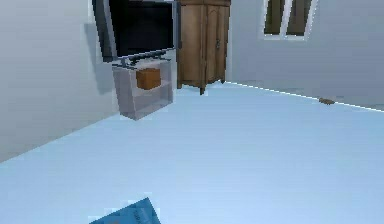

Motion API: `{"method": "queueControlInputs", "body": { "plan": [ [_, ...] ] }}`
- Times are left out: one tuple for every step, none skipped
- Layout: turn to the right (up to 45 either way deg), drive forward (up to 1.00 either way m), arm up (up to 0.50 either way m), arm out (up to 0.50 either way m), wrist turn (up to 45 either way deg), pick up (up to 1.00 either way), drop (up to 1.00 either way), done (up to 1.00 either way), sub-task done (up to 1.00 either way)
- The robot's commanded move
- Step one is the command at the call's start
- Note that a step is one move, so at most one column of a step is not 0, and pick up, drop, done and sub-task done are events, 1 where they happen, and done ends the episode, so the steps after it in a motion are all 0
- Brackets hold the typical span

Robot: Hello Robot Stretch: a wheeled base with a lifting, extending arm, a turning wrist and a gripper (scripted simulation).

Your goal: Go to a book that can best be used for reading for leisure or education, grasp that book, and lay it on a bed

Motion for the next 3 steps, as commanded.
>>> {"method": "queueControlInputs", "body": {
  "plan": [
    [0.0, 0.35, 0.00, 0.00, 0.0, 0.00, 0.00, 0.00, 0.00],
    [-45.0, 0.00, 0.00, 0.00, 0.0, 0.00, 0.00, 0.00, 0.00],
    [-9.0, 0.00, 0.00, 0.00, 0.0, 0.00, 0.00, 0.00, 0.00]
  ]
}}
